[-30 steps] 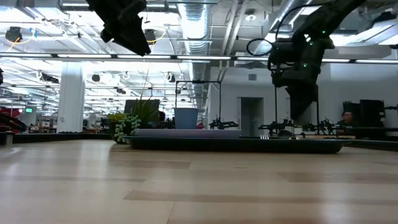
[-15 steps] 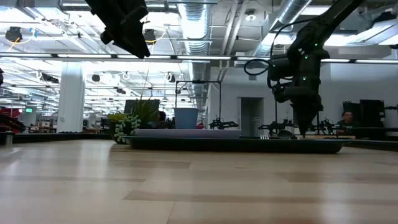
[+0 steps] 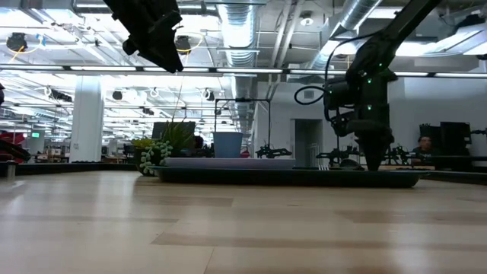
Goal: Pick and place plate/cup/fork/spoon on tray
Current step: Put the orange spoon on the black tray
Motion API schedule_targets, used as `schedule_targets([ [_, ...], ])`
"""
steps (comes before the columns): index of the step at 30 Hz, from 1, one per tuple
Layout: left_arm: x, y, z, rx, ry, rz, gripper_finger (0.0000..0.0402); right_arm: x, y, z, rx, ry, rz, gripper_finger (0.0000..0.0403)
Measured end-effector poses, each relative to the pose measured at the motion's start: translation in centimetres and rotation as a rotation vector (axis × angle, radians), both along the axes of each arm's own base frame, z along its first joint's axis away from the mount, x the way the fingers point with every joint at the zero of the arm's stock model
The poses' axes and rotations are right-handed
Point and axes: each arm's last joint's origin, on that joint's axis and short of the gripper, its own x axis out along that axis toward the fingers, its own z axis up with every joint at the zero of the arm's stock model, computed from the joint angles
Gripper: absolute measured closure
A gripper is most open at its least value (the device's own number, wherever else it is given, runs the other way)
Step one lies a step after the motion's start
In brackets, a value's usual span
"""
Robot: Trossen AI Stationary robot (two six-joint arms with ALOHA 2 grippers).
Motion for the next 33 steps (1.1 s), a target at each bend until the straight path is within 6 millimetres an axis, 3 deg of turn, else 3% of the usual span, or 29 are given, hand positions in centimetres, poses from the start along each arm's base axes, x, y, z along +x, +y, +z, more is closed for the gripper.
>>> schedule_targets([
  [20,0.0,0.0,0.1,0.000,-0.012,0.006,0.0260,0.7,-1.3,-0.1,-0.095,-0.083,0.028,0.0391],
  [33,0.0,0.0,0.0,0.002,-0.010,0.007,0.0260,0.2,0.0,0.7,-0.042,-0.034,0.024,0.0394],
])
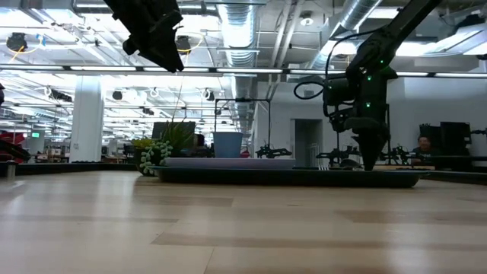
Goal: Pick and place plate/cup/fork/spoon on tray
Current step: Put the orange spoon on the black tray
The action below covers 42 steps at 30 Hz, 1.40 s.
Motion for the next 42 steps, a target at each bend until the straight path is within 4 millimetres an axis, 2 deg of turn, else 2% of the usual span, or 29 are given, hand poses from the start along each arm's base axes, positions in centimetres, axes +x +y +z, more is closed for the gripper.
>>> schedule_targets([
  [18,0.0,0.0,0.0,0.005,0.007,-0.006,0.0260,0.5,-1.3,0.1,-0.095,-0.076,-0.021,0.0389],
  [25,0.0,0.0,0.0,0.005,0.007,-0.007,0.0260,0.0,-1.2,0.0,-0.060,-0.042,-0.064,0.0394],
  [42,0.0,0.0,0.0,-0.003,-0.001,0.000,0.0260,0.7,-1.5,0.1,-0.086,-0.120,-0.038,0.0389],
])
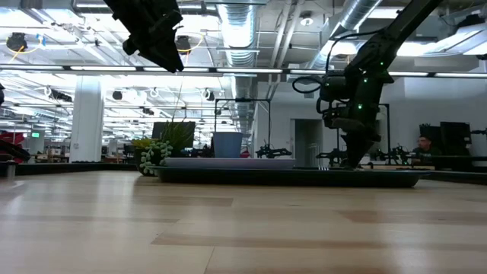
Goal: Pick and place plate/cup/fork/spoon on tray
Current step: Put the orange spoon on the black tray
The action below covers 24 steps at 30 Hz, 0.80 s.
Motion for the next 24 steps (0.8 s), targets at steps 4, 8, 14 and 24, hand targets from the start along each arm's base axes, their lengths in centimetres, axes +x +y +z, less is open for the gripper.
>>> schedule_targets([
  [4,0.0,0.0,0.0,0.000,0.000,0.000,0.0260,0.1,0.0,0.0,-0.008,-0.017,0.041,0.0383],
  [8,0.0,0.0,0.0,0.000,0.000,0.001,0.0260,-0.2,0.1,-0.1,0.009,0.029,-0.014,0.0385],
  [14,0.0,0.0,0.0,0.000,-0.001,0.001,0.0260,-0.1,0.7,-0.2,0.037,0.050,-0.023,0.0394],
  [24,0.0,0.0,0.0,0.000,0.000,0.001,0.0260,0.9,1.0,0.0,-0.002,-0.002,0.009,0.0385],
])
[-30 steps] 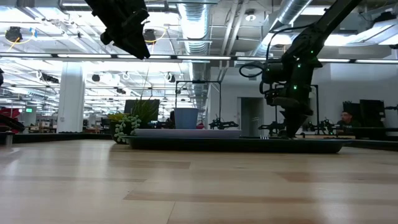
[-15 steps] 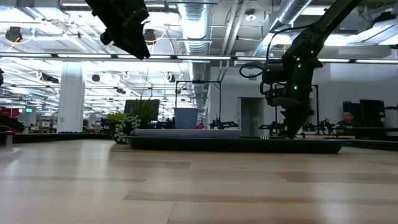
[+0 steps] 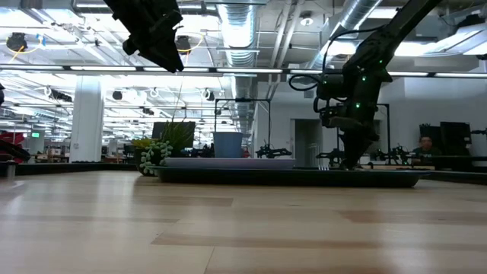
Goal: Pick and place plate/cup/fork/spoon on tray
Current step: Put the orange spoon on the black tray, then return to Home Position
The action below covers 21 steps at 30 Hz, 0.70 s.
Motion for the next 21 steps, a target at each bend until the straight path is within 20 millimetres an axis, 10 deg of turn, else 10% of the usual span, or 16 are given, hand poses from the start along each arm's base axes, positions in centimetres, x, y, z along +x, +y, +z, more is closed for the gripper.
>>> schedule_targets([
  [9,0.1,-0.1,0.0,-0.019,-0.009,-0.030,0.0260,-1.3,-0.8,1.7,0.000,-0.030,-0.052,0.0388],
  [21,-4.2,-0.2,6.7,0.078,-0.388,-0.341,0.0260,-5.5,3.7,15.9,-0.089,-0.684,0.273,0.0373],
])
